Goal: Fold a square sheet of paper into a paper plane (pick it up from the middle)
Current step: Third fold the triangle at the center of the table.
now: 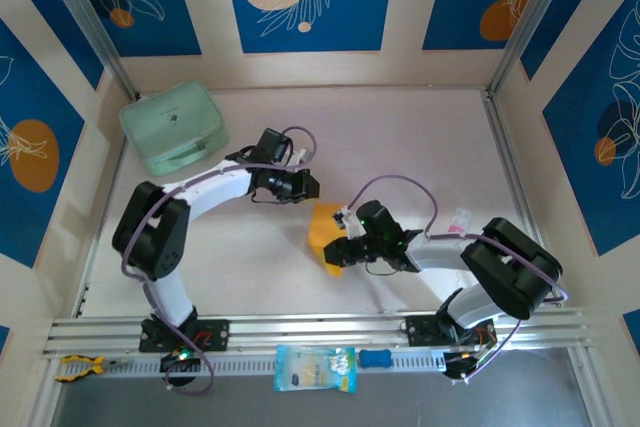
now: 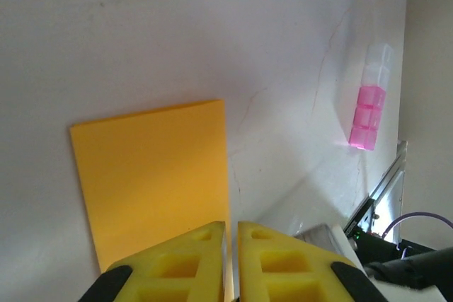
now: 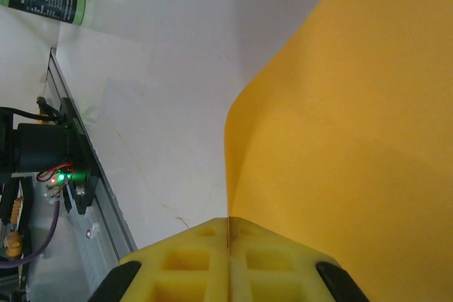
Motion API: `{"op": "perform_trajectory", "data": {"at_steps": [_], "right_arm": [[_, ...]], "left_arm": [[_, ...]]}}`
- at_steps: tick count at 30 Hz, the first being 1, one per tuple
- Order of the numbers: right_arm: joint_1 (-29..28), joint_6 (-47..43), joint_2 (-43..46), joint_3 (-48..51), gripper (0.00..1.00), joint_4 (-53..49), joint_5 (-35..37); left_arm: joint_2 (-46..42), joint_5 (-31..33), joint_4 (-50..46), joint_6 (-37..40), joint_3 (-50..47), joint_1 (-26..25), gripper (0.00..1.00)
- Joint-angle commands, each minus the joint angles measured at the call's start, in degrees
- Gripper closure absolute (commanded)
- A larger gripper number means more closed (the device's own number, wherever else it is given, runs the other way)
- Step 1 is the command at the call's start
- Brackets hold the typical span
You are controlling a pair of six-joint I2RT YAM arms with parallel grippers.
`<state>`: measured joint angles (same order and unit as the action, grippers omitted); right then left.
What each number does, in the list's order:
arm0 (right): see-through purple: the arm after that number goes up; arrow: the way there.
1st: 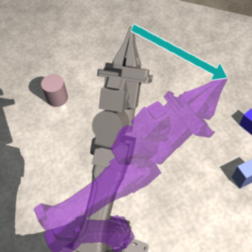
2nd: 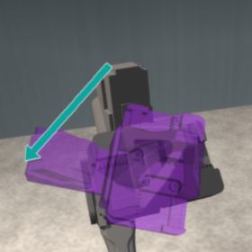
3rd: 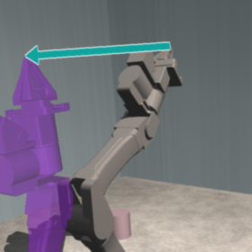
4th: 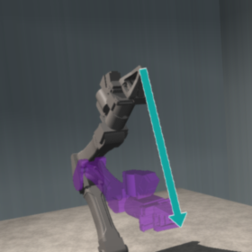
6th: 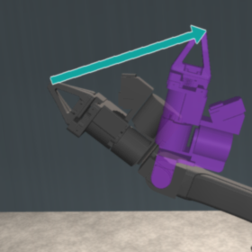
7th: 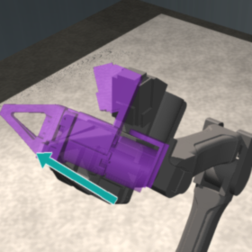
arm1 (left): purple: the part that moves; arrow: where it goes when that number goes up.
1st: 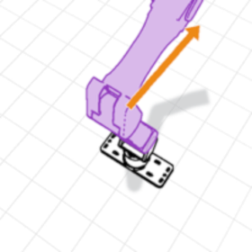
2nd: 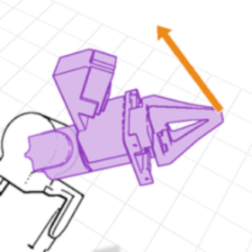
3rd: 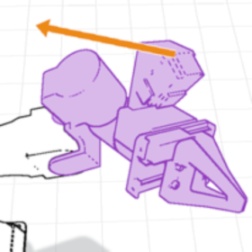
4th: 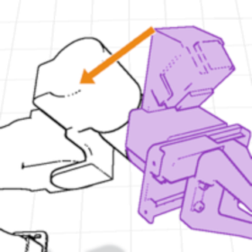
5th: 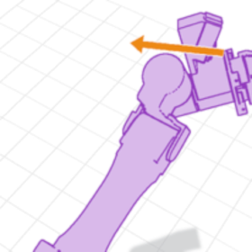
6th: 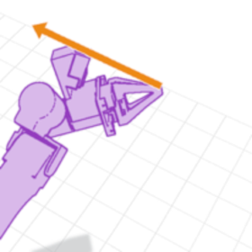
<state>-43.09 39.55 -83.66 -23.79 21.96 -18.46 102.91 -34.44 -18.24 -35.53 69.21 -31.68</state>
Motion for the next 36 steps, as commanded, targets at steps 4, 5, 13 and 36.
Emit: {"op": "perform_trajectory", "data": {"at_steps": [4,5,13,36], "right_arm": [[0.27,1.15,-1.63,1.15,0.92,2.87,-1.50],[0.20,1.23,-1.76,1.19,0.92,2.90,-1.56],[0.27,1.23,-1.78,1.25,0.92,2.57,-1.45],[5.39,-2.28,3.29,-1.72,0.92,-10.54,3.81]], "left_arm": [[7.78,-3.62,-2.26,3.28,5.28,-2.03,0.90],[8.76,-3.68,-2.48,3.80,5.70,-2.50,0.90],[15.85,-3.67,-2.83,5.87,6.46,-4.08,0.90],[18.36,1.01,-6.75,9.42,5.50,-4.79,0.91]]}}
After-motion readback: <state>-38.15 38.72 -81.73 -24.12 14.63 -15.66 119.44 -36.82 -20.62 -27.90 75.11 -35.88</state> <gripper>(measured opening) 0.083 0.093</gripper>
